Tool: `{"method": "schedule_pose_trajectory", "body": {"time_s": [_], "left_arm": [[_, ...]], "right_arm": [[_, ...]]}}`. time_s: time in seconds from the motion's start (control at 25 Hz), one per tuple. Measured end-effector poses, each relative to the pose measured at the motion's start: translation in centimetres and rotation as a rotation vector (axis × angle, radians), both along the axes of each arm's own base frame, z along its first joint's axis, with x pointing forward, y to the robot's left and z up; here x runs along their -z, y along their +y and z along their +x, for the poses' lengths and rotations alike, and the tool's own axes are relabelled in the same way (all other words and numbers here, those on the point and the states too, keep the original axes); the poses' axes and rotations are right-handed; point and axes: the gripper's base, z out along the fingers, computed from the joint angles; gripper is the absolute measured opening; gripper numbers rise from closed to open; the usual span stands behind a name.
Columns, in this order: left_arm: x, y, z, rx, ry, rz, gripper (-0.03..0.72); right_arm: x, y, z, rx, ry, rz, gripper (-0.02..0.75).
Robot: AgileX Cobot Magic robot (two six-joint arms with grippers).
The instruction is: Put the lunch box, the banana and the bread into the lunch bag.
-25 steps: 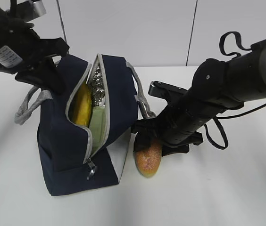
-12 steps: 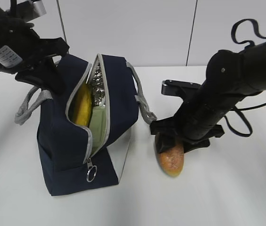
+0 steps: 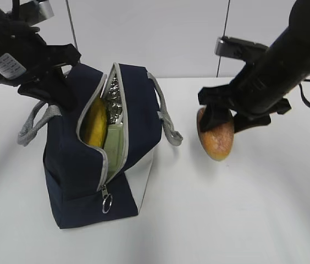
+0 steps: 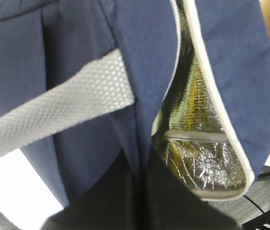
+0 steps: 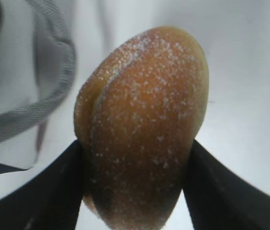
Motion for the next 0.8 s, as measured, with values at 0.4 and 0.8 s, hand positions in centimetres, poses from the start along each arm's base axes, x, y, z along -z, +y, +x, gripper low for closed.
{"method": "schedule_pose_trajectory", "body": {"time_s": [0.4,0.8], "left_arm": [[0.0,0.0,0.0,-0.001,-0.003,-0.001,-0.002],[0.0,0.0,0.1,-0.003,-0.007,-0.001,-0.002]], "right_arm": [[-6.7,4.3,0.4,-0.210,-0.114,0.510,0.438],[-2.7,8.4,1.4,-0.276,0.020,0.609,0.437]]}}
